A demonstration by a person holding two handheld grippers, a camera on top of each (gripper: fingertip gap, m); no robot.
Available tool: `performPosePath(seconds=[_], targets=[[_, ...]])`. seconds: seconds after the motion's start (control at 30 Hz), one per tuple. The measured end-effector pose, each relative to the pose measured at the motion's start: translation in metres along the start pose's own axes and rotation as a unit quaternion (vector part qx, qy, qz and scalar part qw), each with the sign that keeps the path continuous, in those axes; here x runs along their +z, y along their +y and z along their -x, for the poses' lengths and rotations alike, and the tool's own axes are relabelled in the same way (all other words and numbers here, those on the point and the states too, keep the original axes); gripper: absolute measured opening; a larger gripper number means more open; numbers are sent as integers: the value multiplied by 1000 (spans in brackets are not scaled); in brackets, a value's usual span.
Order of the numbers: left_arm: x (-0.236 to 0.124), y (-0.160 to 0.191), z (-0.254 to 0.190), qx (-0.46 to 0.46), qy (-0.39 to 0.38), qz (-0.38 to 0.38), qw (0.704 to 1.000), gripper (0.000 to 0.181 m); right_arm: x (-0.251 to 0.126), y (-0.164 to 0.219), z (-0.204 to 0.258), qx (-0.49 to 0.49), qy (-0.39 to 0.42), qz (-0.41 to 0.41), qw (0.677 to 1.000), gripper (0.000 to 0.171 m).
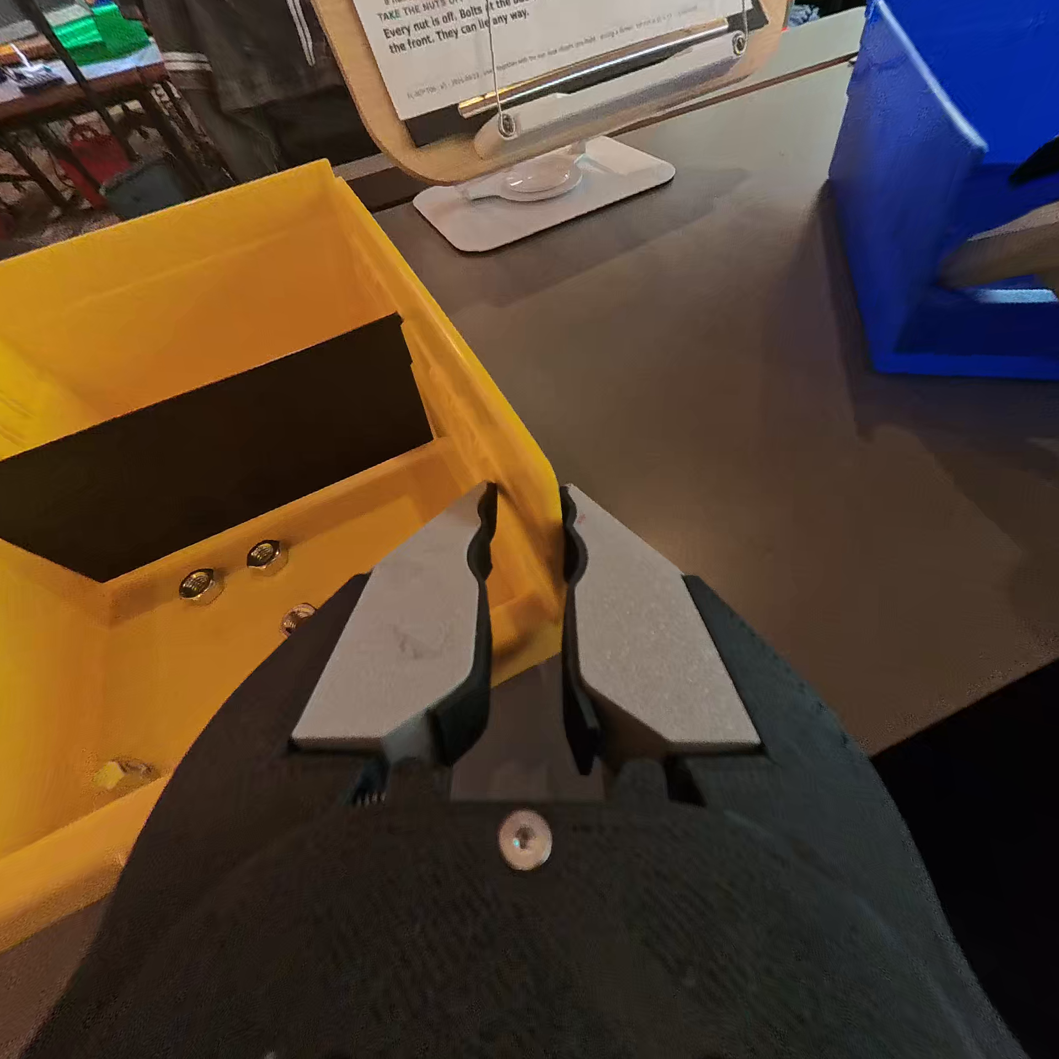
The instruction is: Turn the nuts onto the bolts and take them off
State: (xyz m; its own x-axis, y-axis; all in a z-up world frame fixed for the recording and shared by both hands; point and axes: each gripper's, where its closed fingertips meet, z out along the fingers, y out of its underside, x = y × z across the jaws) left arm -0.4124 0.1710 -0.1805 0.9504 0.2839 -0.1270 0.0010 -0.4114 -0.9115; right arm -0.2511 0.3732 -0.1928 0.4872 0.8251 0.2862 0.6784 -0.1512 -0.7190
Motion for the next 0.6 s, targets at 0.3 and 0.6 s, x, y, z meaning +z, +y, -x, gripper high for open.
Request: performPosePath(seconds=[0.3,0.6], targets=[[-32,15,19,-49,45,-8,998,47,-37,70,-60,-48,-62,48,996,52],[-47,-15,-95,60,184,12,981,4,-119,31,-52,-34,-70,-58,995,58]])
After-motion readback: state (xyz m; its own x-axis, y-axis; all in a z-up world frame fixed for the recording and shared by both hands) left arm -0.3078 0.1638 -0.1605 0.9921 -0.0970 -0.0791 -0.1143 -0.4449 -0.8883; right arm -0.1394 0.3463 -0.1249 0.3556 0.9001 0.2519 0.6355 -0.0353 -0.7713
